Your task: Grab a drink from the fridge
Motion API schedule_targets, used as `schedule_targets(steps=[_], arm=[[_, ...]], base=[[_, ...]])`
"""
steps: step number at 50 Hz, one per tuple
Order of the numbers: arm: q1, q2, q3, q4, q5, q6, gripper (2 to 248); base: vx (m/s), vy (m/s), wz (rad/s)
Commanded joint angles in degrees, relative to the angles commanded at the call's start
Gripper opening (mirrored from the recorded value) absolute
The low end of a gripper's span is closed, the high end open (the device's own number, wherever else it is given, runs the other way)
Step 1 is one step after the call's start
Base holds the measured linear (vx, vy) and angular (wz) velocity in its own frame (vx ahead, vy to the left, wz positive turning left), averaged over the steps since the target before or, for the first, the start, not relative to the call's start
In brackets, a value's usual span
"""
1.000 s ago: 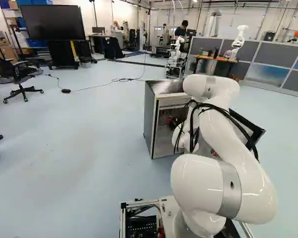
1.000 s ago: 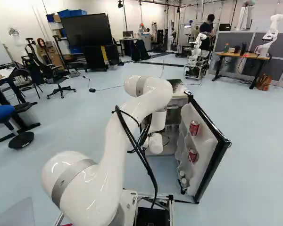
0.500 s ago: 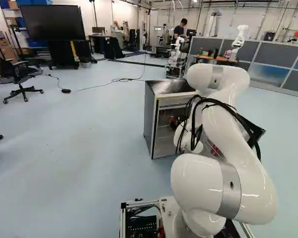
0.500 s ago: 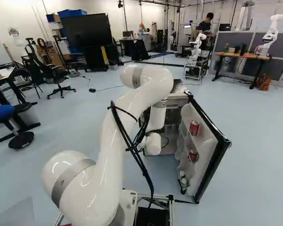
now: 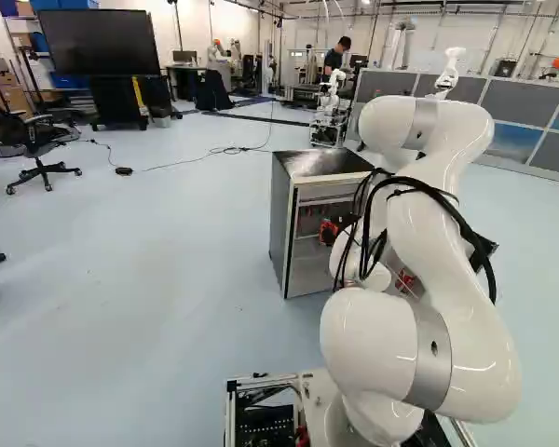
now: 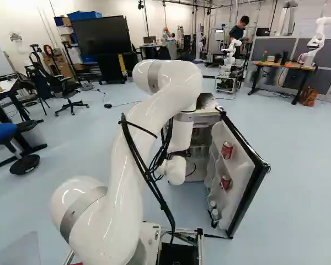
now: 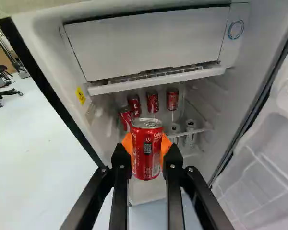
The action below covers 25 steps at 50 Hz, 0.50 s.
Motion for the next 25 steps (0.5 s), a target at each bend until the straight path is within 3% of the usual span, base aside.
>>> schedule_targets(steps=[25], arm=[[-0.6,6.8,6.3,0.0,0.2,0.0,78]], base=[[0.0,0.0,0.0]])
